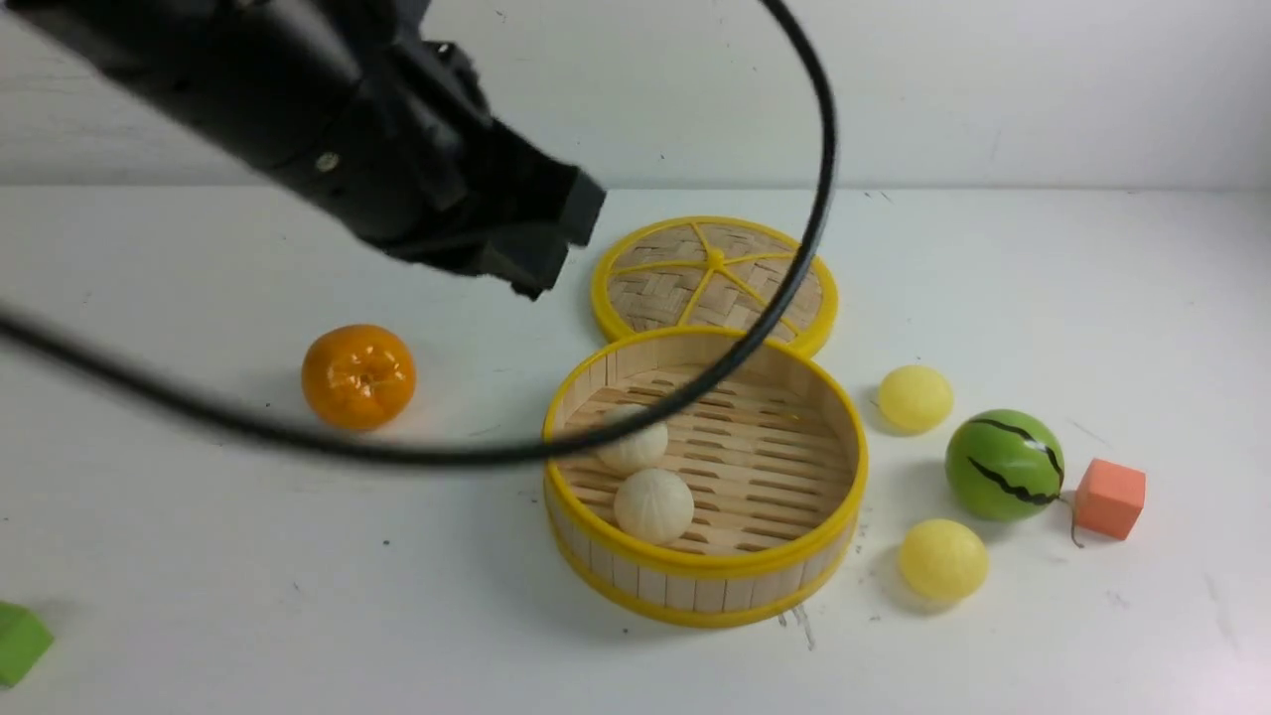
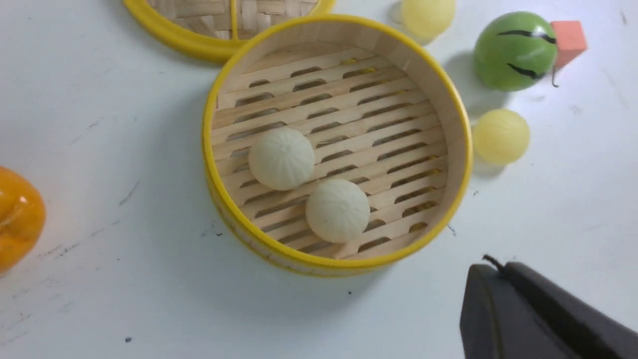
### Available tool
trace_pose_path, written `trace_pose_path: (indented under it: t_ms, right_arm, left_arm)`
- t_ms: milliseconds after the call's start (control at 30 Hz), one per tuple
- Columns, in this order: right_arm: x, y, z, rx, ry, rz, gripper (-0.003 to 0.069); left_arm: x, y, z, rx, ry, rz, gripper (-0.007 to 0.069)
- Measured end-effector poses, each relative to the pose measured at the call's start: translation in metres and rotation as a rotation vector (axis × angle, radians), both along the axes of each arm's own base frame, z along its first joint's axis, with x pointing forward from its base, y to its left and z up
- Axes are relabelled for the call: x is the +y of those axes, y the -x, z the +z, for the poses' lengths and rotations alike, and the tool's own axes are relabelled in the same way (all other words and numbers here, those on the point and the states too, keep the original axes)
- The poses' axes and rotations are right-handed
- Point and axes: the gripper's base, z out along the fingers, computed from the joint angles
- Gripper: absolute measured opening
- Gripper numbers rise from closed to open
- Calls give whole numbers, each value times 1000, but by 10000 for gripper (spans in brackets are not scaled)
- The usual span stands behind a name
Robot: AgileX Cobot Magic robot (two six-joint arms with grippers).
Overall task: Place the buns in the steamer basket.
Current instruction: Use the right arm to grab a steamed stuffed bun
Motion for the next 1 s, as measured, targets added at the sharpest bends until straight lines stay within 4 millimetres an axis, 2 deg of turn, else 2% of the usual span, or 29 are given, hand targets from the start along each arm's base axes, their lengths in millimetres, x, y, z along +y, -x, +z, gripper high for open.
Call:
trace_pose_path:
  t_ms: [33, 67, 167, 200, 233, 333, 367, 433, 467, 533, 700, 900, 1000]
  right_arm:
    - [0, 0, 0, 0, 0, 0, 241]
    - [0, 0, 0, 0, 0, 0, 241]
    - [0, 0, 0, 0, 0, 0, 241]
    - [0, 0, 0, 0, 0, 0, 241]
    - [0, 0, 0, 0, 0, 0, 241]
    - [0, 0, 0, 0, 0, 0, 241]
    - [0, 0, 0, 0, 0, 0, 241]
    - [0, 0, 0, 0, 0, 0, 241]
    - [0, 0, 0, 0, 0, 0, 241]
    - [0, 0, 0, 0, 0, 0, 241]
    - [0, 0, 0, 0, 0, 0, 241]
    - [-1, -2, 3, -53, 52, 0, 241]
    - [1, -4, 17, -220, -162, -21, 241]
  left_arm:
    - [7, 12, -12, -22, 10, 1, -13]
    - [9, 17, -10, -38, 19, 1, -13]
    - [27, 45, -37, -105, 65, 35, -13]
    - [38, 64, -51, -146, 114, 66, -13]
    - [44, 73, -61, -163, 142, 87, -13]
    - [61, 99, -91, -206, 225, 154, -13]
    - [62, 101, -93, -202, 226, 155, -13]
    - [78, 125, -116, -242, 291, 201, -13]
    - [78, 125, -118, -239, 287, 203, -13]
    - [91, 145, -129, -315, 346, 227, -13]
    - [104, 163, -141, -420, 413, 255, -13]
    - [106, 165, -153, -404, 409, 263, -13]
    - [106, 165, -157, -391, 405, 265, -13]
